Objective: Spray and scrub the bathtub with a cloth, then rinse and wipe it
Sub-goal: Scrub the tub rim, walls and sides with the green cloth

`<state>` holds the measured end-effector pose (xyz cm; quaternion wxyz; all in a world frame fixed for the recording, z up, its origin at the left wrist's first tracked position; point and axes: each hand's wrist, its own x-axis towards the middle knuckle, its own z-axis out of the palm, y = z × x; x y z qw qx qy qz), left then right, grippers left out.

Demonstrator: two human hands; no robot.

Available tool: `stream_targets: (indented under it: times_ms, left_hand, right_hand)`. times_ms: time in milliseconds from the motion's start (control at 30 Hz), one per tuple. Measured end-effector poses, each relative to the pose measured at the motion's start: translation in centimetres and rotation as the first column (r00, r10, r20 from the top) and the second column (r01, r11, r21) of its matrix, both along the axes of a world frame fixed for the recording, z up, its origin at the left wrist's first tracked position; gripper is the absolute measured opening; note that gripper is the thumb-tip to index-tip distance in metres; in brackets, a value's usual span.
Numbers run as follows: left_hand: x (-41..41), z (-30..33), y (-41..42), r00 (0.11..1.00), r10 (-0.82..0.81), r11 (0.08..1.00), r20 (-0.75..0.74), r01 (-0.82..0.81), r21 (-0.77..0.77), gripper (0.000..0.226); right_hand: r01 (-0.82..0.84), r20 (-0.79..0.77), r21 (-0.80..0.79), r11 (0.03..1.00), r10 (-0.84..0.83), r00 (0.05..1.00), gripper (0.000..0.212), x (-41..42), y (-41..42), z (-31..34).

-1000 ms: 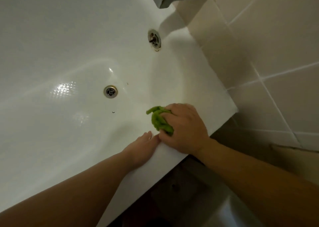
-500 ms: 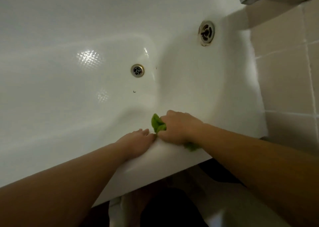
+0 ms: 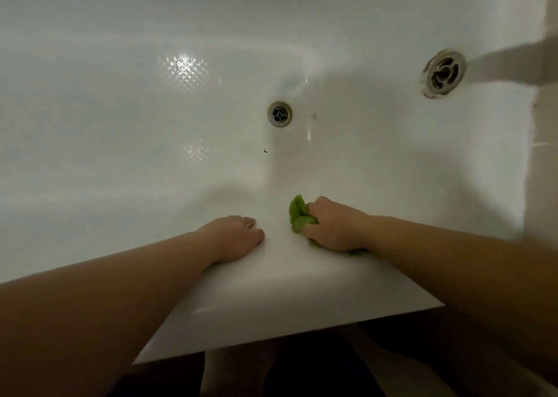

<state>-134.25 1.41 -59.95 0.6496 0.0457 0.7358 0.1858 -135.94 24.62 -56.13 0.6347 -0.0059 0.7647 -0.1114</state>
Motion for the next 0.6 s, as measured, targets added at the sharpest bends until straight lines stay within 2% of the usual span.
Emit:
stream_targets:
  times_ms: [67, 133, 267, 367, 433, 533, 600]
  left_hand:
    - [-0.1, -0.6, -0.2, 1.0, 0.015, 1.0, 0.004, -0.015, 0.003, 0.063]
    - [-0.1, -1.3, -0.4, 0.999, 0.032, 0.999, -0.004, -0.032, -0.003, 0.064]
    - [-0.1, -2.3, -0.6, 0.999, 0.043, 0.999, -0.003, -0.043, -0.005, 0.067]
    - [-0.2, -3.2, -0.8, 0.999, 0.041, 0.999, 0.005, -0.041, 0.002, 0.069]
    - [-0.3, -3.6, -0.9, 0.999, 0.037, 0.999, 0.001, -0.037, 0.002, 0.07]
    - [-0.4, -3.9, -1.0, 1.0, 0.022, 1.0, 0.004, -0.022, -0.002, 0.071]
    - [-0.4, -3.9, -1.0, 1.0, 0.01, 1.0, 0.011, -0.01, -0.001, 0.071]
  right_hand:
    - [-0.032, 0.033, -0.033, 0.999, 0.033, 0.999, 0.045, -0.4, 2.1, 1.3]
    - [-0.087, 0.01, 0.001, 0.996, 0.087, 0.996, 0.049, -1.2, 3.2, 0.4]
    - [-0.147, -0.045, 0.145, 0.978, 0.155, 0.987, 0.062, -1.7, 2.0, -6.7]
    - [-0.088, -0.093, 0.203, 0.975, 0.109, 0.99, 0.063, -1.6, -0.9, -11.4]
    - [-0.065, -0.107, 0.176, 0.982, 0.085, 0.991, 0.062, -1.2, -2.4, -13.0]
    - [-0.059, -0.063, 0.032, 0.998, 0.061, 0.996, 0.061, -0.8, -2.7, -11.5]
    - [-0.055, -0.025, -0.058, 0.997, 0.054, 0.998, 0.041, -0.6, -1.1, -9.4]
